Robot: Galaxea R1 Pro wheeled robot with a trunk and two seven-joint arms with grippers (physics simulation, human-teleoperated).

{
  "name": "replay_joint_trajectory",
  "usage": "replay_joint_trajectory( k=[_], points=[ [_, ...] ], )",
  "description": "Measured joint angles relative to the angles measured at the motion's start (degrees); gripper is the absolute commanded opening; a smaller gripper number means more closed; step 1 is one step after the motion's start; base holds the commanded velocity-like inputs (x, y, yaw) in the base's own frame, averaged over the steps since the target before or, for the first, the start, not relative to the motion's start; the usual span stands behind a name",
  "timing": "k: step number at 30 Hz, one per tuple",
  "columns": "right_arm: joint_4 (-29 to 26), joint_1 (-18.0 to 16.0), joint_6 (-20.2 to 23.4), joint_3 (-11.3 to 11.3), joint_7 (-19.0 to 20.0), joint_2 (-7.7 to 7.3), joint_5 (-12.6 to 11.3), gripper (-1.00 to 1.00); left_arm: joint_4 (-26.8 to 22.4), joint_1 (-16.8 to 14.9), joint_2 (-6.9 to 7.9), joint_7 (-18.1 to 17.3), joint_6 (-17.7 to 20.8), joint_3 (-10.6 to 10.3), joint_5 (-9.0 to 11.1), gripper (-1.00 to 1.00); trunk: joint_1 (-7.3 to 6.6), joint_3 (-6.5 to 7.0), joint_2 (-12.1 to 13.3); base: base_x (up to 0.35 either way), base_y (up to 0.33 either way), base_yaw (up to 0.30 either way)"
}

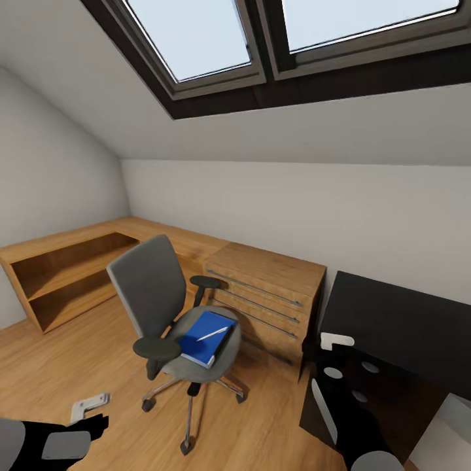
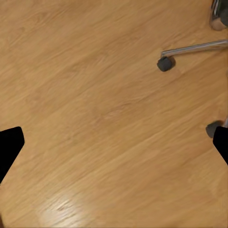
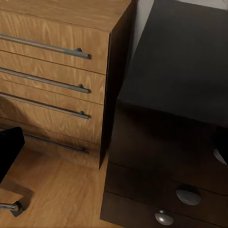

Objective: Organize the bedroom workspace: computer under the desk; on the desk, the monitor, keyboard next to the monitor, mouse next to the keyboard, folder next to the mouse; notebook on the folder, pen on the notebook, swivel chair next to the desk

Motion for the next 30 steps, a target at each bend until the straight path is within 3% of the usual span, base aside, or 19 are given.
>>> replay_joint_trajectory(
  k=[13, 22, 30],
  points=[
    [0.1, 0.0, -0.2, 0.1, 0.0, 0.03, 0.0, 1.0, 0.1, 1.1, -0.06, -2.5, -0.1, -0.3, 0.0, 1.0, -0.03, -0.44, 0.0, 0.175, 0.179, 0.154],
    [0.0, 0.0, 0.0, 0.1, -0.1, 0.03, 0.1, 1.0, 0.1, 1.1, -0.15, -2.7, -0.2, -0.3, 0.0, 1.0, 0.0, -0.52, 0.0, 0.064, 0.292, 0.018],
    [0.1, 0.0, -0.2, 0.1, -0.1, 0.0, 0.2, 1.0, -0.1, 1.1, -0.99, -2.7, -0.1, -0.3, 0.0, 1.0, -0.03, -0.52, 0.0, 0.168, 0.043, 0.0]
  ],
)
